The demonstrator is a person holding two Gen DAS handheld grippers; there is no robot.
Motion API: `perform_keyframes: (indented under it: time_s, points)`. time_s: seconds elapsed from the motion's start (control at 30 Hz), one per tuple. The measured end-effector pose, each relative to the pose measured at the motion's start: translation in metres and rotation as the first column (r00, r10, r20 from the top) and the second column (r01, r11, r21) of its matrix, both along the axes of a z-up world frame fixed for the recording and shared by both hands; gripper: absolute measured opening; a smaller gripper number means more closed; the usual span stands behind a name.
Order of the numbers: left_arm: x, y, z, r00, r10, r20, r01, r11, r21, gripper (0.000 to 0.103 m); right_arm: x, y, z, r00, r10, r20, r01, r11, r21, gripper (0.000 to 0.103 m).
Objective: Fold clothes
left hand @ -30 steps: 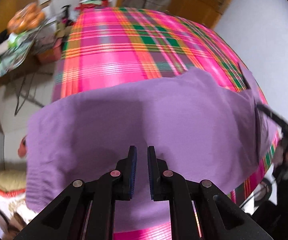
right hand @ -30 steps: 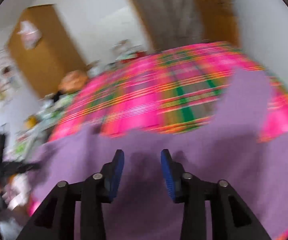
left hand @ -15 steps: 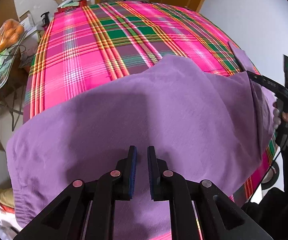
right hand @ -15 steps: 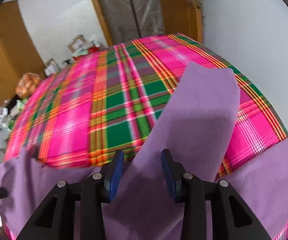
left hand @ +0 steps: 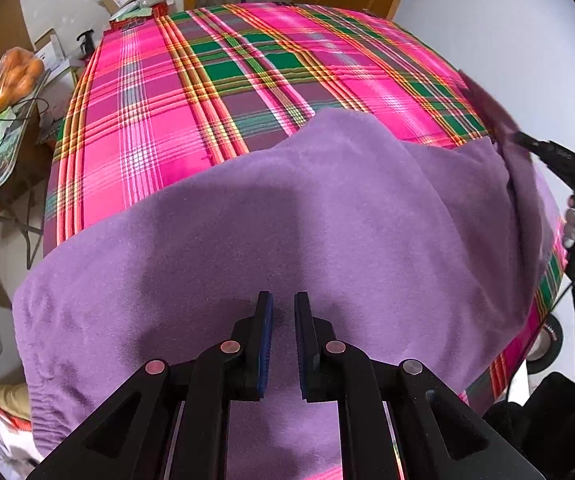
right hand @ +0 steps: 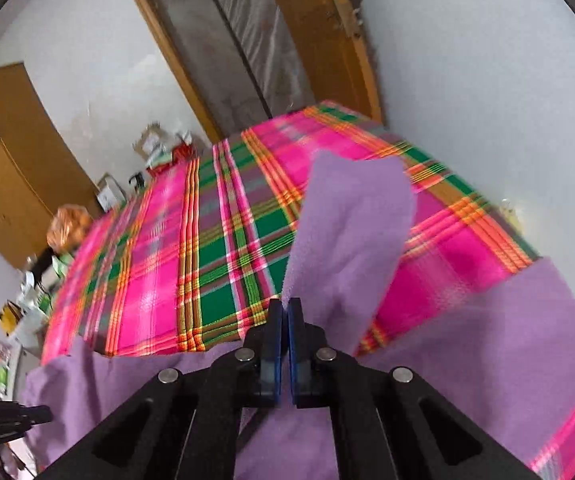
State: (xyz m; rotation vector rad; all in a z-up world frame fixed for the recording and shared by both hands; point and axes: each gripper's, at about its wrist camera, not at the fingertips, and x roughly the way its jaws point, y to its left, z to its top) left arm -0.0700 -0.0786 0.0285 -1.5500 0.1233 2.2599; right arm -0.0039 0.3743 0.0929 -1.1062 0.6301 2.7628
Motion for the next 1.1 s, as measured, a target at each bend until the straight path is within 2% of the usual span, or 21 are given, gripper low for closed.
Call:
perform_keyframes:
  time_s: [0.1, 0.2, 0.43, 0.53, 0.6, 0.7, 0.77, 0.83, 0.9, 1.1]
  points:
    - [0.001, 0.003, 0.001, 1.0, -0.007, -0.006, 0.007, 1.0, -0.002, 0.011, 0.03, 0.009, 0.012, 0.999, -0.028, -0.024, 0.027, 1.0, -0.005, 0.003]
    - [0.001, 0.009, 0.002, 1.0, -0.02, -0.008, 0.02, 1.0, -0.009, 0.011, 0.058, 0.02, 0.013, 0.999, -0.051, -0.009, 0.051, 0.999, -0.008, 0.003]
    - [0.009, 0.023, 0.004, 0.998, -0.061, -0.017, 0.061, 0.998, -0.032, 0.011, 0.097, 0.04, -0.026, 0.987, -0.075, 0.141, 0.08, 0.996, -0.034, 0.003]
    - [0.013, 0.029, 0.005, 0.997, -0.076, -0.024, 0.074, 0.996, -0.045, 0.011, 0.104, 0.042, -0.036, 0.977, -0.085, 0.196, 0.085, 0.996, 0.009, 0.005]
    - [0.015, 0.031, 0.005, 0.996, -0.083, -0.029, 0.081, 0.995, -0.054, 0.011, 0.105, 0.041, -0.028, 0.981, -0.095, 0.169, 0.087, 0.995, 0.054, 0.005]
    - [0.015, 0.032, 0.005, 0.996, -0.082, -0.03, 0.08, 0.995, -0.057, 0.011, 0.098, 0.031, -0.006, 0.993, -0.076, 0.092, 0.06, 0.984, 0.169, 0.021]
    - [0.014, 0.032, 0.005, 0.996, -0.081, -0.031, 0.079, 0.995, -0.059, 0.011, 0.084, 0.018, 0.003, 0.998, -0.018, 0.066, 0.001, 0.969, 0.249, 0.034]
    - [0.014, 0.033, 0.005, 0.996, -0.08, -0.032, 0.078, 0.995, -0.062, 0.011, 0.065, 0.003, 0.004, 0.995, 0.06, 0.079, -0.083, 0.945, 0.318, 0.035]
    - [0.013, 0.033, 0.005, 0.996, -0.079, -0.033, 0.077, 0.995, -0.064, 0.011, 0.043, -0.009, -0.003, 0.985, 0.113, 0.13, -0.153, 0.918, 0.366, 0.035]
    - [0.011, 0.032, 0.004, 0.996, -0.079, -0.031, 0.077, 0.995, -0.066, 0.011, -0.002, -0.017, -0.035, 0.948, 0.149, 0.281, -0.267, 0.854, 0.447, 0.035]
